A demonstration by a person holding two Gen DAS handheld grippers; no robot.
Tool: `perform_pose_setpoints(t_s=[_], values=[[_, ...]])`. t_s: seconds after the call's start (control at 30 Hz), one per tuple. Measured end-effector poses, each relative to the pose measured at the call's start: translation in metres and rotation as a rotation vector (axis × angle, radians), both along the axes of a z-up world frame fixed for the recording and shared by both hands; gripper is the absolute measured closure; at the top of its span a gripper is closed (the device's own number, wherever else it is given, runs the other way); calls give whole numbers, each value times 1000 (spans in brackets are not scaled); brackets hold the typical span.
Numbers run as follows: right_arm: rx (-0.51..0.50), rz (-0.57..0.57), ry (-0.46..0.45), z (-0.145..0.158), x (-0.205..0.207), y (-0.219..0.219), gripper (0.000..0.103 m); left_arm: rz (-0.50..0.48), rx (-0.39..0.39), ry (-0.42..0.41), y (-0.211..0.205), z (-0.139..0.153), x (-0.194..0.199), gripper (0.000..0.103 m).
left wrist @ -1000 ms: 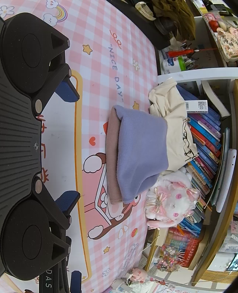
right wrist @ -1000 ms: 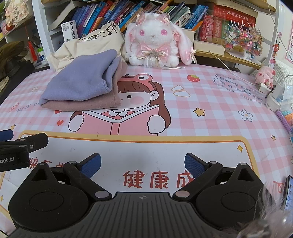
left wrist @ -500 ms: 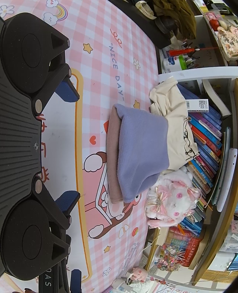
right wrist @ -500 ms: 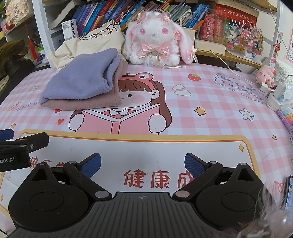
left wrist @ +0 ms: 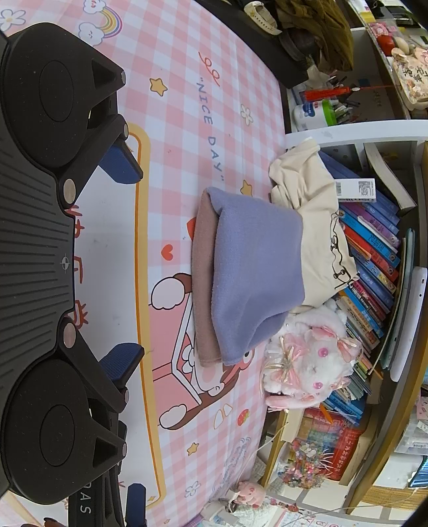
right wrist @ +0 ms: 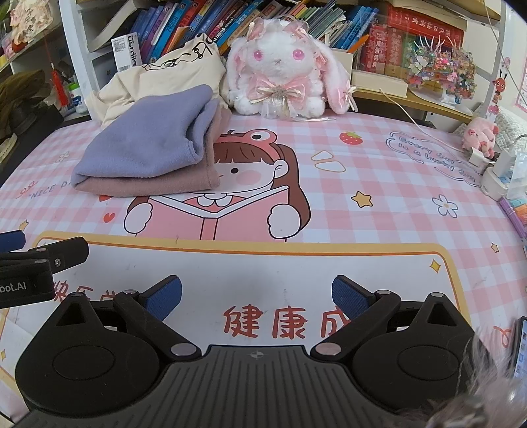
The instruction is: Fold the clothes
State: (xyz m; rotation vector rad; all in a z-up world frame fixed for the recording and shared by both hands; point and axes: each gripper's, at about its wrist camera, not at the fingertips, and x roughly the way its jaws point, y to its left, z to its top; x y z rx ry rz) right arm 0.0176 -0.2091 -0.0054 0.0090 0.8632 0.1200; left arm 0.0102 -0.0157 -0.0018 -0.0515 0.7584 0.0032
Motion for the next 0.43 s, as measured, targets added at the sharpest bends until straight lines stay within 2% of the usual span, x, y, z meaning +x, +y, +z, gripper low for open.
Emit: perform_pose_setpoints(t_s=[0.43], values=[[-1,1,5,0,-1,1,4,-7,-4,-12,-1,1,-1,0]])
